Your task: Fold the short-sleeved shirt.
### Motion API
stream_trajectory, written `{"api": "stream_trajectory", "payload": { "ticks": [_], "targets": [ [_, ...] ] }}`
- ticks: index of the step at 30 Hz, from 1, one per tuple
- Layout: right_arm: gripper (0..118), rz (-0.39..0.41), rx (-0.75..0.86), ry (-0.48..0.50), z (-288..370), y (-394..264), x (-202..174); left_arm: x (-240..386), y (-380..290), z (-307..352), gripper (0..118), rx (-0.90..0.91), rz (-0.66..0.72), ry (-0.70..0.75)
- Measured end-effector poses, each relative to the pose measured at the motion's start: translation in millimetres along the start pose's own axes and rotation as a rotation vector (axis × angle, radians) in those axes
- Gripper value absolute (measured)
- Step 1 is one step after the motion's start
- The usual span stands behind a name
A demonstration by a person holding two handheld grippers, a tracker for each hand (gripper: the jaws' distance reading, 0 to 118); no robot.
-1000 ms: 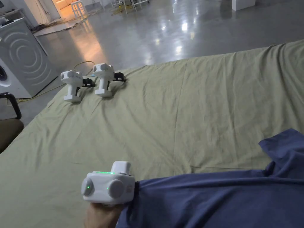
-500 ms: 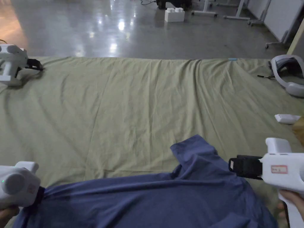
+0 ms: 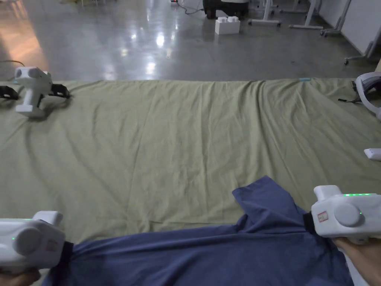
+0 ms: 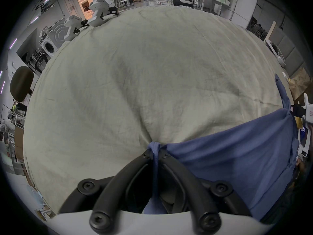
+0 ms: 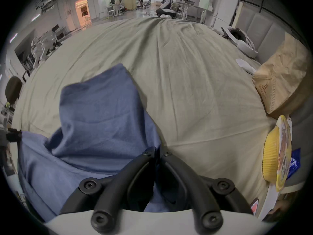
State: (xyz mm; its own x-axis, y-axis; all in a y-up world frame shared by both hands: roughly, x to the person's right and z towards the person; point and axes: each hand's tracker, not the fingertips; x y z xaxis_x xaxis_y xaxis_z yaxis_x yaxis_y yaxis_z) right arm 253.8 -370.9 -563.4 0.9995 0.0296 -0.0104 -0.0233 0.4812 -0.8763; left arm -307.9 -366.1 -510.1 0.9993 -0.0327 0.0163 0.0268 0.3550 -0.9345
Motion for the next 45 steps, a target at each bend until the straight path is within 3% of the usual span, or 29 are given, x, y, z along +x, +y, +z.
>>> {"api": "stream_trajectory", "payload": {
  "ticks": [2,7,12,18,24,25,26,27,28,29,30,35,37,39,41,43,45],
  "targets": [
    [6,-0.064,0.099,0.041,33,-10,7,-2,-6,23,8,0.084,0.006,-0.019],
    [6,-0.062,0.259,0.123,142,-63,26,-23,-57,98,8,0.295,0.012,-0.164],
    [6,-0.087,0.309,0.109,211,-158,41,-30,-153,148,8,0.331,0.029,-0.204],
    [6,-0.107,0.252,0.07,217,-259,40,-29,-249,143,8,0.306,0.027,-0.238],
    [6,-0.09,0.179,0.062,191,-293,32,-39,-274,110,8,0.232,0.073,-0.205],
    [6,-0.081,0.178,0.059,188,-295,30,-39,-274,106,12,0.234,0.078,-0.2],
    [9,-0.062,0.166,0.061,184,-296,28,-40,-273,102,40,0.234,0.084,-0.19],
    [24,-0.045,0.149,0.061,186,-296,23,-37,-274,104,78,0.235,0.092,-0.15],
    [45,-0.04,0.136,0.062,184,-297,22,-39,-273,102,100,0.228,0.091,-0.12],
    [70,-0.036,0.131,0.064,183,-299,22,-42,-274,104,103,0.254,0.093,-0.128],
    [76,-0.034,0.133,0.068,185,-301,22,-45,-273,111,103,0.29,0.106,-0.137],
    [81,-0.028,0.32,0.058,238,-293,16,-46,-271,186,103,0.55,0.123,-0.136],
    [83,-0.077,0.451,0.074,270,-292,6,-32,-280,228,103,0.733,0.126,-0.098],
    [85,-0.154,0.596,0.173,309,-292,-10,-12,-293,271,103,0.914,0.143,-0.097],
    [86,-0.179,0.705,0.229,338,-290,-26,6,-300,303,104,0.986,0.16,-0.09],
    [88,-0.162,0.835,0.238,365,-287,-42,25,-304,330,104,1.031,0.182,-0.067],
    [88,-0.128,1.0,0.256,391,-288,-55,41,-313,350,104,1.133,0.11,-0.021]
  ]
}}
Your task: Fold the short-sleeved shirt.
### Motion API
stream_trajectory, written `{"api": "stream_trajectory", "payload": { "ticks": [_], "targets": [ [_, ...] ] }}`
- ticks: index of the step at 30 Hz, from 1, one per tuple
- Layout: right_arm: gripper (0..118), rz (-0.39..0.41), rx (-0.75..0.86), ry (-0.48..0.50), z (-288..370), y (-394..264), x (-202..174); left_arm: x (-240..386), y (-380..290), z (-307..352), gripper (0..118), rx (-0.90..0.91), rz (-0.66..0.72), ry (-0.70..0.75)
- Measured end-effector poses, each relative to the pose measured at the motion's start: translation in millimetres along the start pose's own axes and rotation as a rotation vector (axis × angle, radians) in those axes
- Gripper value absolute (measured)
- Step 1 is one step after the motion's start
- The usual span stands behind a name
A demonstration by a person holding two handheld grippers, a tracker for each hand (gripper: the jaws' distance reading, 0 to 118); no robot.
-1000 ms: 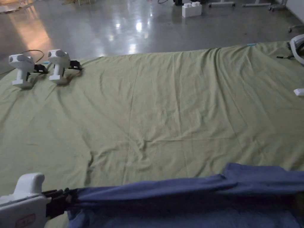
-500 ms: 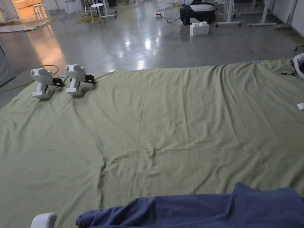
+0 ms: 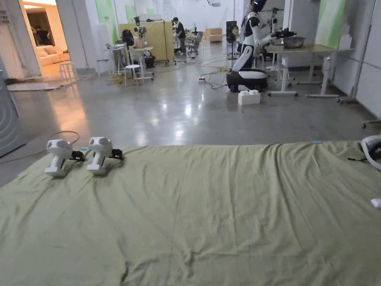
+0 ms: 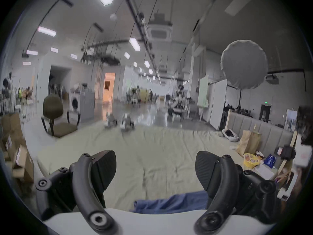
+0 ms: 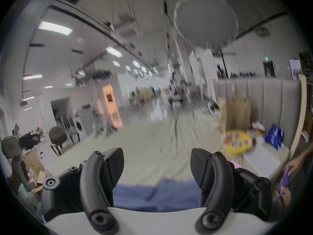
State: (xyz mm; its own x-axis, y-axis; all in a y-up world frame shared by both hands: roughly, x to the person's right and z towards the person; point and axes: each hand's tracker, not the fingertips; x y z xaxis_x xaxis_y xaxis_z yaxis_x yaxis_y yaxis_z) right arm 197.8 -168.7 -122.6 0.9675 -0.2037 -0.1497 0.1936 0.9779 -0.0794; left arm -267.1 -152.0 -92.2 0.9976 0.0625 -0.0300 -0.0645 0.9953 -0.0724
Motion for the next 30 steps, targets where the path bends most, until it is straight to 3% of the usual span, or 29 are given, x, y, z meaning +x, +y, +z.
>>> {"api": "stream_trajectory", "payload": {
  "ticks": [4,7,8,9,10,11,25,30],
  "targets": [
    [90,0.112,0.121,0.027,8,33,-28,25,27,19,103,0.084,-0.123,-0.048],
    [87,0.177,0.102,0.034,7,46,-41,34,38,26,88,0.129,-0.144,-0.083],
    [76,0.18,0.095,0.039,7,48,-45,36,42,27,71,0.129,-0.141,-0.087],
    [56,0.183,0.084,0.045,7,49,-48,36,44,25,52,0.126,-0.129,-0.091],
    [30,0.183,0.079,0.041,6,48,-51,36,45,24,22,0.124,-0.12,-0.096],
    [10,0.182,0.073,0.029,5,45,-55,37,44,22,3,0.128,-0.112,-0.093],
    [6,0.183,0.001,0.039,0,37,-64,10,30,-6,2,0.023,-0.014,-0.142],
    [6,0.148,-0.091,0.05,1,19,-59,-39,-24,-57,2,-0.268,0.209,-0.182]
  ]
}}
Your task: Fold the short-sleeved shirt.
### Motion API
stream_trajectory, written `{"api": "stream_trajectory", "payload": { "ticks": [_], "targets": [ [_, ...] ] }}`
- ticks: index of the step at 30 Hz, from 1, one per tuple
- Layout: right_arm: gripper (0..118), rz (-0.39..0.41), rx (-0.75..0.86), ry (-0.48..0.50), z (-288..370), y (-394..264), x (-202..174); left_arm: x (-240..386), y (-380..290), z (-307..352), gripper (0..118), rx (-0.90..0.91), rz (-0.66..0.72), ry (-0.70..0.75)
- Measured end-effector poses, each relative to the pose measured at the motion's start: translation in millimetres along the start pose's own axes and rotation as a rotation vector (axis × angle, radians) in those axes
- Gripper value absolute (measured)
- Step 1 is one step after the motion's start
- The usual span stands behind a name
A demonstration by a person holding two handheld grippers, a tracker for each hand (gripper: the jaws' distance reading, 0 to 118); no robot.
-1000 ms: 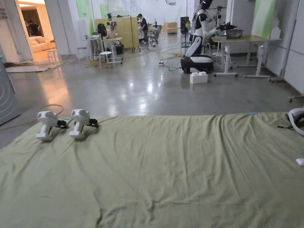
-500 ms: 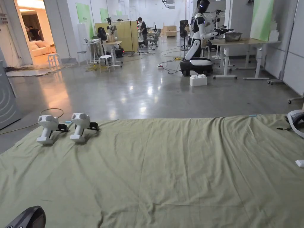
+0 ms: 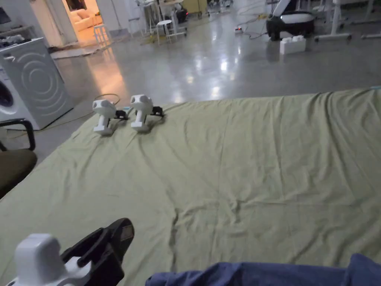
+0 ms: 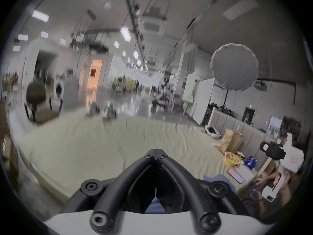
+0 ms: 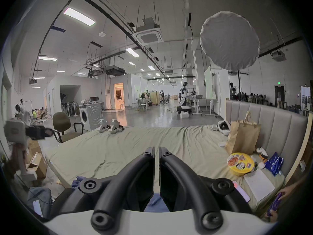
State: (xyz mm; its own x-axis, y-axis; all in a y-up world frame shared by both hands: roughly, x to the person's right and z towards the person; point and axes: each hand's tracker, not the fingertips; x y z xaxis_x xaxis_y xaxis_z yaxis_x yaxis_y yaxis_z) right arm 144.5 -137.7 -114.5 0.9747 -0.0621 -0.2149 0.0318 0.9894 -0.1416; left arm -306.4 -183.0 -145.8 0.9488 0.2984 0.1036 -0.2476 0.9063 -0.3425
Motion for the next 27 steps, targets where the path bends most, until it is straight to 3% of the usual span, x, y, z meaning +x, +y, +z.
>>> {"api": "stream_trajectory", "payload": {
  "ticks": [4,5,7,8,11,14,17,21,22,23,25,27],
  "targets": [
    [6,-0.041,-0.07,0.029,2,-14,1,-67,-47,-56,3,-0.258,0.223,0.077],
    [6,-0.043,-0.086,0.025,3,-17,1,-81,-60,-68,19,-0.309,0.258,0.076],
    [6,-0.048,-0.118,0.021,3,-22,1,-103,-84,-91,100,-0.405,0.311,0.057],
    [6,-0.055,-0.129,0.018,3,-25,0,-112,-100,-100,118,-0.425,0.38,0.024],
    [6,-0.078,-0.159,0.017,5,-29,0,-135,-129,-114,117,-0.415,0.604,0.005],
    [6,-0.097,-0.176,0.013,10,-33,-1,-148,-150,-119,117,-0.346,0.719,0.007],
    [6,-0.117,-0.198,0.009,12,-37,-1,-154,-173,-132,117,-0.35,0.896,-0.084],
    [6,-0.121,-0.215,0.0,20,-37,-5,-143,-175,-143,115,-0.307,0.898,-0.118],
    [6,-0.121,-0.216,-0.003,22,-38,-5,-142,-173,-146,106,-0.326,0.887,-0.123],
    [6,-0.126,-0.218,-0.004,23,-38,-5,-141,-171,-148,81,-0.358,0.867,-0.141],
    [6,-0.146,-0.224,0.0,22,-38,-5,-136,-173,-152,17,-0.423,0.872,-0.161],
    [6,-0.164,-0.231,-0.006,21,-39,-5,-130,-177,-156,15,-0.449,0.815,-0.095]
  ]
}}
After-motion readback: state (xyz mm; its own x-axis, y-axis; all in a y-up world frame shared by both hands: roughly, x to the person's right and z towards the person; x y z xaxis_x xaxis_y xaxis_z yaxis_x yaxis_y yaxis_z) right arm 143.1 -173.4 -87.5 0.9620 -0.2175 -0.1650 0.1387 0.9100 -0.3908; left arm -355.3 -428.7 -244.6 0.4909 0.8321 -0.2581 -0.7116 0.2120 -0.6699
